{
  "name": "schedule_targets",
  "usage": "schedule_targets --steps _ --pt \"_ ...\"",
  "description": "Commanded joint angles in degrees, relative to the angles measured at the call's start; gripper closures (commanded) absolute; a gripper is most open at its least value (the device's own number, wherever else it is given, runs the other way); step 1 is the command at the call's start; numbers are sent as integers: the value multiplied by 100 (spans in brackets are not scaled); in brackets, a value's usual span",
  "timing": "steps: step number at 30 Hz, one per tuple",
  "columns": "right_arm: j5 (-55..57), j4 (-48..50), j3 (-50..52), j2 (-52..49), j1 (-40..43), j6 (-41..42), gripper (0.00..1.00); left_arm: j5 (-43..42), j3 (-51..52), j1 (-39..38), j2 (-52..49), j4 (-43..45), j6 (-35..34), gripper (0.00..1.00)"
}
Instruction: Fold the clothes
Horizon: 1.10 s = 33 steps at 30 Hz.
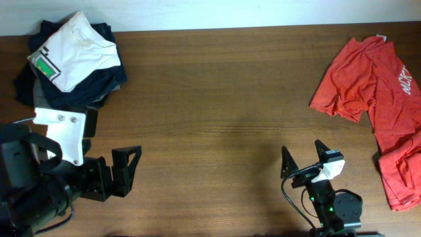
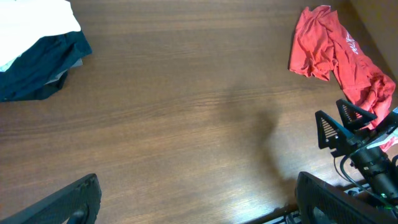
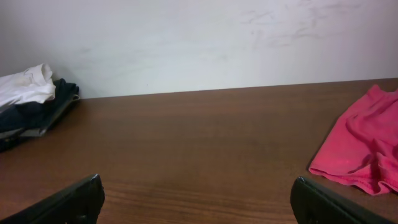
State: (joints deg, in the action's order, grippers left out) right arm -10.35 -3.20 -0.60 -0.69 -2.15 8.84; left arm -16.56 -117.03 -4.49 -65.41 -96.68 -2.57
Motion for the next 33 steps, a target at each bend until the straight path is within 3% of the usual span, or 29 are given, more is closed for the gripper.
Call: schedule_targets --steps 1,10,12,14,17,20,23,25,27,30,33 --pt "13 -39 28 48 -46 -2 1 -61 -9 -24 2 0 90 1" --pt "13 -39 28 48 -46 -2 1 -96 24 -39 101 28 85 1" --pt "11 -39 28 48 -46 -4 1 -179 695 -39 520 660 85 1" --pt "13 -39 28 48 -46 -4 1 -334 2315 -39 1353 2039 85 1" --pt "13 -39 28 48 -46 -4 1 -352 5528 -17 2876 4852 90 1" --pt "13 -39 28 48 -46 -2 1 -321 8970 94 3991 8190 -114 1" --pt "13 -39 28 48 -46 -4 1 -313 10592 96 4848 9879 -229 1" --pt "13 -39 28 48 -46 -2 2 313 11372 96 5455 10181 -1064 1" --pt "13 -39 28 48 -46 -2 1 820 11654 96 5882 9945 -1620 1" --pt "13 -39 28 48 -46 -2 1 1381 11652 94 6478 9202 -1593 1" --pt "11 -39 28 48 -46 -2 1 1381 11652 90 6511 9206 -1388 1"
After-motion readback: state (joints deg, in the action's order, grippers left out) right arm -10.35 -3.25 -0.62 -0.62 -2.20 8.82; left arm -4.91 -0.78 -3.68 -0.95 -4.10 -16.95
